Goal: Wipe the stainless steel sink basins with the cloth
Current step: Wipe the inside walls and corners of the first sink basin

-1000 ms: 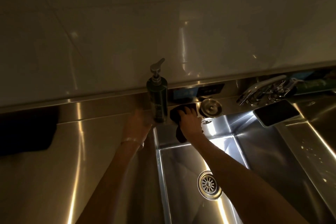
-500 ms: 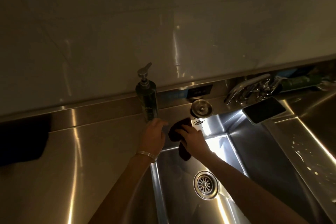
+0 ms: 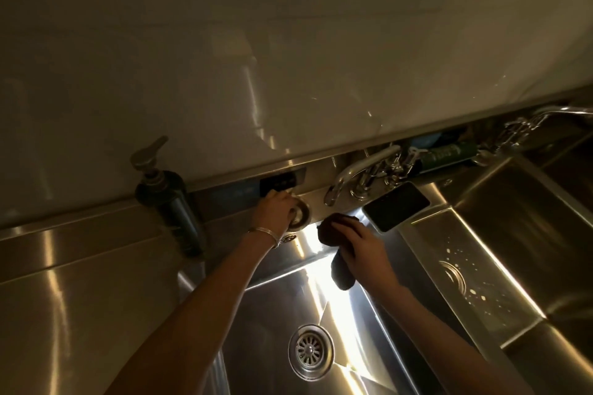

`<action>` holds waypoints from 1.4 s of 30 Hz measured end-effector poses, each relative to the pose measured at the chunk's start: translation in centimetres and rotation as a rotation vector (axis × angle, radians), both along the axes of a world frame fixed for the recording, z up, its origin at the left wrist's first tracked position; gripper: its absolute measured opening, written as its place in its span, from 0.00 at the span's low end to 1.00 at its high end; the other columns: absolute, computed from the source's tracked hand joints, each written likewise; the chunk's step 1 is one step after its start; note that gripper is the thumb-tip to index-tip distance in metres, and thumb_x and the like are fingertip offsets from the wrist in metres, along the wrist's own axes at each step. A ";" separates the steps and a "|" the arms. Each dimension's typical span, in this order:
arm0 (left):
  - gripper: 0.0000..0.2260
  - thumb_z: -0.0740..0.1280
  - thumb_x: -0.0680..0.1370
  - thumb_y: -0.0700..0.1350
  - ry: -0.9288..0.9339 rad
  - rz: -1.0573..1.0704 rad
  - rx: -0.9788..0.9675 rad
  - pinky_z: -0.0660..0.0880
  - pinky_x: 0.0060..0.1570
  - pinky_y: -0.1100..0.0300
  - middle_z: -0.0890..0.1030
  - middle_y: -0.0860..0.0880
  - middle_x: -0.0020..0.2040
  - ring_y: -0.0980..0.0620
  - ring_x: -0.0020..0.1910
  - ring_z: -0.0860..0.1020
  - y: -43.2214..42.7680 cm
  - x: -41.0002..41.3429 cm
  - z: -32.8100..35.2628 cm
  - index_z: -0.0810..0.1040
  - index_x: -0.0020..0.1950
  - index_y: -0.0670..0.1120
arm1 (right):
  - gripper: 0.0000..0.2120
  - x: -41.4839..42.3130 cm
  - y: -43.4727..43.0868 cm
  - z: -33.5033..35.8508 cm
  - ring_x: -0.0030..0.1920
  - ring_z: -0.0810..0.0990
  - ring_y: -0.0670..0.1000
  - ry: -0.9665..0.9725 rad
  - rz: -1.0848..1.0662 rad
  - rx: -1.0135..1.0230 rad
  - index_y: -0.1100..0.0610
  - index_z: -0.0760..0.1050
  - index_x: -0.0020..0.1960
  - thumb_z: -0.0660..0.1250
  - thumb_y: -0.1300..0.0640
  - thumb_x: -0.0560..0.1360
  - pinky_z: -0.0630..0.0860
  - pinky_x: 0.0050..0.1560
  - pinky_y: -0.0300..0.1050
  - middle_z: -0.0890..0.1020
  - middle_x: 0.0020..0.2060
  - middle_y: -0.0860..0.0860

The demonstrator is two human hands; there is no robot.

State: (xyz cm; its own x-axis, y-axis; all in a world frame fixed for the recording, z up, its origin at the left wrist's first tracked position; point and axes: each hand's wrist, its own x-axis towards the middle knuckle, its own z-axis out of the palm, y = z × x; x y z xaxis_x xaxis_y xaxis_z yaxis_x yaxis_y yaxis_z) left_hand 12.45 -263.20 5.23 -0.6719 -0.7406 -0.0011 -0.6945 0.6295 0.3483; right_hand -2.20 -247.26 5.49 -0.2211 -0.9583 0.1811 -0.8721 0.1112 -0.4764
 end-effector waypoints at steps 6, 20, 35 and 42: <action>0.11 0.63 0.78 0.45 -0.037 -0.008 0.020 0.68 0.63 0.57 0.71 0.48 0.68 0.48 0.65 0.69 0.0 -0.8 -0.2 0.79 0.59 0.46 | 0.23 -0.4 -3.0 0.2 0.65 0.71 0.59 -0.030 -0.079 0.080 0.57 0.72 0.68 0.64 0.67 0.74 0.72 0.61 0.58 0.72 0.67 0.55; 0.11 0.62 0.79 0.44 0.166 0.147 0.100 0.63 0.57 0.68 0.76 0.47 0.60 0.50 0.60 0.72 7.6 9.0 0.6 0.78 0.59 0.46 | 0.18 1.9 -9.8 -2.2 0.64 0.70 0.58 -0.142 -0.310 0.172 0.56 0.70 0.68 0.61 0.52 0.79 0.62 0.53 0.41 0.73 0.64 0.58; 0.10 0.65 0.77 0.39 0.165 0.235 0.125 0.68 0.57 0.60 0.78 0.44 0.56 0.46 0.56 0.75 8.2 12.7 0.4 0.80 0.56 0.43 | 0.21 3.4 -8.4 -3.9 0.69 0.65 0.58 0.070 -0.148 0.198 0.51 0.69 0.69 0.61 0.59 0.77 0.67 0.65 0.52 0.67 0.71 0.54; 0.09 0.66 0.76 0.38 0.172 0.253 0.103 0.69 0.58 0.58 0.78 0.44 0.55 0.45 0.57 0.74 6.9 12.0 0.6 0.81 0.55 0.43 | 0.22 3.8 -7.5 -3.8 0.70 0.66 0.60 0.231 0.448 0.163 0.53 0.71 0.68 0.66 0.61 0.74 0.70 0.63 0.54 0.69 0.70 0.56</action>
